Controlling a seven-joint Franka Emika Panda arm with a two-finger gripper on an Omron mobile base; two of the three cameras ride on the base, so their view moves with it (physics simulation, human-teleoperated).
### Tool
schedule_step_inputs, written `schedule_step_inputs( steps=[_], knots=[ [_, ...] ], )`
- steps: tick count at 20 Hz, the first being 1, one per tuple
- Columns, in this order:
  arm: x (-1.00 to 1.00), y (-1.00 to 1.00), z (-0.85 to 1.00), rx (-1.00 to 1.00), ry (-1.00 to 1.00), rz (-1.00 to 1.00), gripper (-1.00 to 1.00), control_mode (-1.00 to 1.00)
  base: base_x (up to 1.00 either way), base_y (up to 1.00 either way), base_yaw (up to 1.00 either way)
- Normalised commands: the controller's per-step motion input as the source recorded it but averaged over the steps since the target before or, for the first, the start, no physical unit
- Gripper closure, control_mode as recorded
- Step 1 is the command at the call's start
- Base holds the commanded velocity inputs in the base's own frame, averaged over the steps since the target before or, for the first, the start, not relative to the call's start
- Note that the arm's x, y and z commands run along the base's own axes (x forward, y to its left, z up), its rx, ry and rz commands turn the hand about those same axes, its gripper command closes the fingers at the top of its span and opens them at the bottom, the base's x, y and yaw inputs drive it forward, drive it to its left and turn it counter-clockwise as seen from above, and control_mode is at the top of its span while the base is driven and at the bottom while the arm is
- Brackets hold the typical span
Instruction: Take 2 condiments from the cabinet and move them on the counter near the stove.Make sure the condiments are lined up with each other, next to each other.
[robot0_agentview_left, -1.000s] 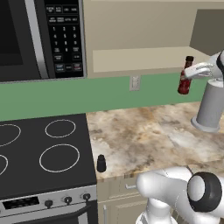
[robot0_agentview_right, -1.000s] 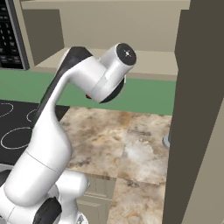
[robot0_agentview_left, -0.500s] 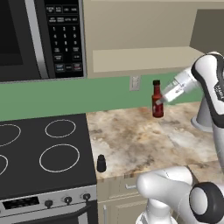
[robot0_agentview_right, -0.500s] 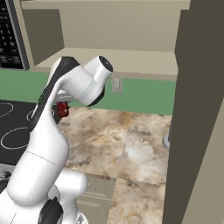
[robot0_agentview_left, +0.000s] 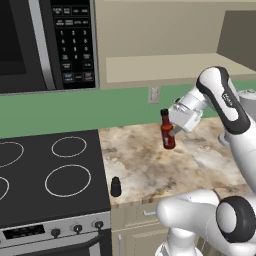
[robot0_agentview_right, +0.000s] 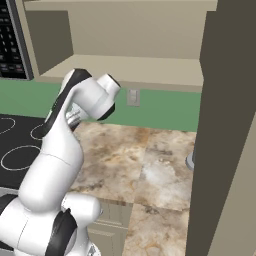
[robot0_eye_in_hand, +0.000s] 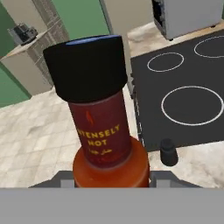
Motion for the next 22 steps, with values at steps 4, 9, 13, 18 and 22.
schedule_step_inputs(
  steps=[4, 9, 13, 18, 22],
  knots=[
    [0.00, 0.06, -0.37, 0.06, -0.14, 0.29, 1.00, -1.00, 0.00, 0.00, 0.00],
    [0.00, 0.00, -0.22, 0.12, -0.24, 0.16, 1.00, -1.00, 0.00, 0.00, 0.00],
    [0.00, 0.00, -0.21, 0.12, -0.24, 0.08, 1.00, -1.00, 0.00, 0.00, 0.00],
    [0.00, 0.00, -0.27, 0.13, -0.18, 0.03, 1.00, -1.00, 0.00, 0.00, 0.00],
    [0.04, 0.00, -0.34, 0.14, -0.11, 0.02, 1.00, -1.00, 0.00, 0.00, 0.00]
  ],
)
